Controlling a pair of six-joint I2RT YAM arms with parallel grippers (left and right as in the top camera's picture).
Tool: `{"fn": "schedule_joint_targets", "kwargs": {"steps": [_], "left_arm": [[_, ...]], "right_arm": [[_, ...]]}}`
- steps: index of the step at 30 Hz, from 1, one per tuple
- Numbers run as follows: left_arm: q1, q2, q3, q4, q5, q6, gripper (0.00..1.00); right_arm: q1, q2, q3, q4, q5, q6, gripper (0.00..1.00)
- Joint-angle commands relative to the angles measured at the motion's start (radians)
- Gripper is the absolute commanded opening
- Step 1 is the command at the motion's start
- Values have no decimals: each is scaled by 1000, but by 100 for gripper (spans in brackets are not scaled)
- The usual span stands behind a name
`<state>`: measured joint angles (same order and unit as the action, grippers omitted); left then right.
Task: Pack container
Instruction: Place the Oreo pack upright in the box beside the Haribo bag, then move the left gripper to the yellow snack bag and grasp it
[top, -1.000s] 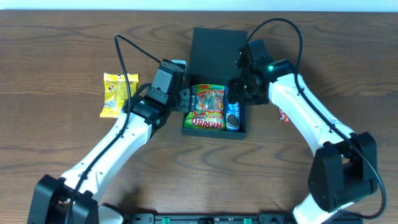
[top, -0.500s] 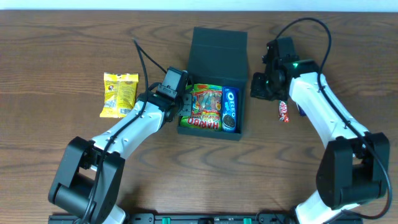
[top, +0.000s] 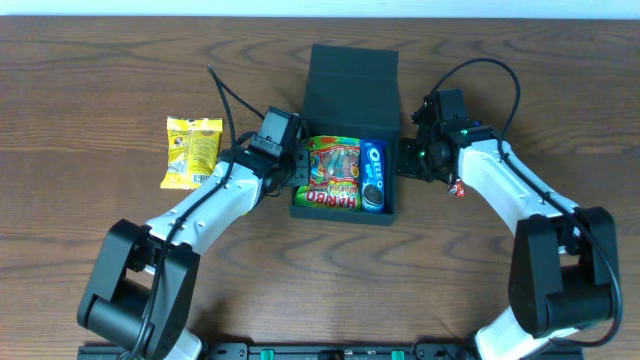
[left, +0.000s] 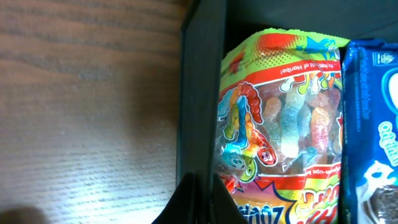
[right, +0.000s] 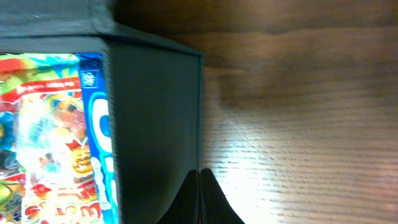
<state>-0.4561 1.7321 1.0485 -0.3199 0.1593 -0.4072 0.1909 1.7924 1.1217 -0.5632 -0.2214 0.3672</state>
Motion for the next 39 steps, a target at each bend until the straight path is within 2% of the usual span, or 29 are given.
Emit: {"fn": "schedule_joint_targets", "kwargs": {"steps": [1,6,9,17,21,22,23,24,25,32,39], "left_arm": [[-8,22,-16,-50,74,-159,5],[-10,22,-16,-85,40,-266,6],[-10,22,-17,-89,21,-277,6],[-10,22,-17,-83,-43,-145,6],[-10,22,-17,-68,-44,-129,6],[-10,22,-17,-64,-44,-125,15],[-10,22,-17,-60,-43,-121,38],[-10,22,-17,-57,-44,-118,56],[-10,22,-17,-56,-44,-115,60],[-10,-2,-10,-41,-43,-75,65],[-9,-140,-7,-23,-87,-32,77]], "right_arm": [[4,-19,0,3,-16,6,1],[-3,-19,0,1,13,6,1],[-14,-19,0,-2,15,6,1],[-18,-19,0,-26,-3,-2,1],[17,-19,0,-67,-31,-2,1],[26,-19,0,-76,-30,-4,1],[33,-19,0,-79,-30,-6,1],[35,-19,0,-80,-30,-6,1],[36,-19,0,-80,-30,-6,1],[40,-19,0,-113,-34,-5,1],[47,-19,0,-177,-43,-8,1]]}}
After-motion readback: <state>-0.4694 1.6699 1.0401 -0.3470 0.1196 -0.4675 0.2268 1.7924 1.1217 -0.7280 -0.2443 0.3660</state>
